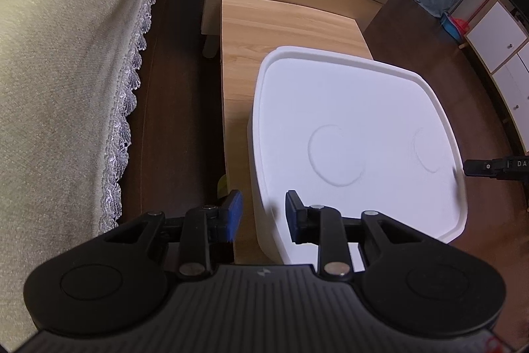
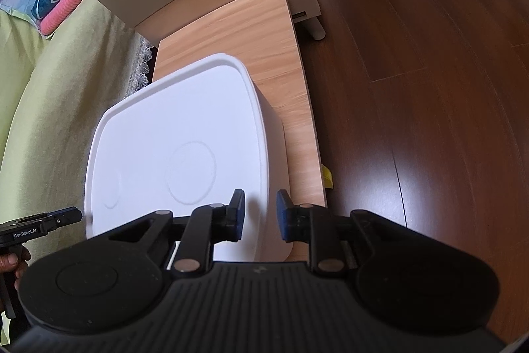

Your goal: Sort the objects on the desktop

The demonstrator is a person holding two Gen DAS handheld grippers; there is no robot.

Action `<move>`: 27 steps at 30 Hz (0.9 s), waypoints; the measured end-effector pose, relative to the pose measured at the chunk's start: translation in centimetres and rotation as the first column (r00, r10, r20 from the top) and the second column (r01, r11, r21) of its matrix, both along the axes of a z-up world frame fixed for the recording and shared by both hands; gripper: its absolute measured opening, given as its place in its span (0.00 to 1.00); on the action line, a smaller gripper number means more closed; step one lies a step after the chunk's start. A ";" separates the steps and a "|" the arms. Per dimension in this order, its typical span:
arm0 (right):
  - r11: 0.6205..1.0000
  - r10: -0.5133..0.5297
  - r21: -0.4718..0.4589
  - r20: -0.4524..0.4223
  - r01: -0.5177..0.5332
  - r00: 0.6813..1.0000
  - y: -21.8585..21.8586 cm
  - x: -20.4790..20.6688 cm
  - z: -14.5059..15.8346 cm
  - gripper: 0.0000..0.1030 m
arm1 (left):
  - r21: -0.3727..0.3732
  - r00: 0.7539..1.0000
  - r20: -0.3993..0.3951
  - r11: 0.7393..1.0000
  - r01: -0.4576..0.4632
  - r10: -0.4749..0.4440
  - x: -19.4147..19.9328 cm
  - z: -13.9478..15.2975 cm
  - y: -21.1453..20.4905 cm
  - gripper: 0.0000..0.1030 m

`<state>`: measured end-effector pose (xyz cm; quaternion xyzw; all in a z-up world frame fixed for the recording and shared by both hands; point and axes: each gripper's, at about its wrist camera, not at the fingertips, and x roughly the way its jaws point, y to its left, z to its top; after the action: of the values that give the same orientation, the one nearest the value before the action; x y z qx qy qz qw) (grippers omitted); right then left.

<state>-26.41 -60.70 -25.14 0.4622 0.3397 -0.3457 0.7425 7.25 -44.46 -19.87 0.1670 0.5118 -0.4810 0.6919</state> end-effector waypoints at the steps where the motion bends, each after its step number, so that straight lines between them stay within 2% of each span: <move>1: 1.000 0.002 -0.001 -0.001 -0.002 1.000 0.0 0.1 0.0 0.19 | -0.001 1.000 0.000 1.000 0.000 0.000 0.0 0.0 0.0 0.33; 3: 1.000 0.004 -0.001 -0.003 -0.004 1.000 0.0 0.2 0.1 0.20 | 0.000 1.000 0.001 1.000 0.001 -0.001 0.0 0.1 0.1 0.35; 7: 1.000 0.001 -0.004 -0.020 -0.001 1.000 0.2 0.1 0.2 0.30 | 0.006 1.000 0.013 1.000 0.008 -0.008 -0.5 0.5 0.1 0.42; 9: 1.000 0.002 -0.009 -0.040 -0.003 0.999 0.4 0.1 0.4 0.31 | 0.010 1.000 0.016 1.000 0.015 -0.015 -0.8 0.8 0.1 0.52; 11: 1.000 0.001 -0.013 -0.057 -0.002 0.998 0.6 0.2 0.7 0.37 | 0.015 1.000 0.022 1.000 0.020 -0.020 -1.3 1.1 0.2 0.57; 14: 1.000 -0.006 -0.025 -0.078 0.005 0.997 1.1 0.2 1.4 0.56 | 0.025 0.999 0.031 0.999 0.029 -0.029 -2.2 1.7 0.3 0.66; 15: 1.000 -0.006 -0.030 -0.083 0.004 0.997 1.3 0.2 1.7 0.70 | 0.031 0.999 0.037 0.999 0.033 -0.034 -2.5 2.0 0.4 0.69; 16: 0.999 -0.006 -0.036 -0.092 0.002 0.996 1.5 0.3 2.0 0.81 | 0.034 0.998 0.047 0.999 0.039 -0.041 -2.9 2.4 0.5 0.70; 18: 0.999 0.002 -0.048 -0.116 -0.008 0.993 2.1 0.5 2.8 0.88 | 0.047 0.997 0.063 0.998 0.049 -0.052 -3.8 3.2 0.6 0.76; 20: 0.999 0.013 -0.044 -0.136 -0.020 0.991 2.7 0.7 3.3 0.94 | 0.066 0.995 0.076 0.996 0.058 -0.063 -4.7 4.0 0.8 0.77; 23: 0.999 0.023 -0.028 -0.145 -0.028 0.989 3.7 1.0 4.2 0.97 | 0.091 0.991 0.106 0.994 0.068 -0.077 -6.3 5.2 1.4 0.80; 27: 0.999 0.034 -0.018 -0.168 -0.037 0.985 5.3 1.5 5.4 0.99 | 0.075 0.987 0.132 0.994 0.079 -0.089 -8.7 6.9 2.7 0.85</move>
<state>-24.95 -55.41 -19.70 0.4178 0.4054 -0.3735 0.7222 -1.42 -41.73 -13.00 0.2444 0.4728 -0.4794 0.6978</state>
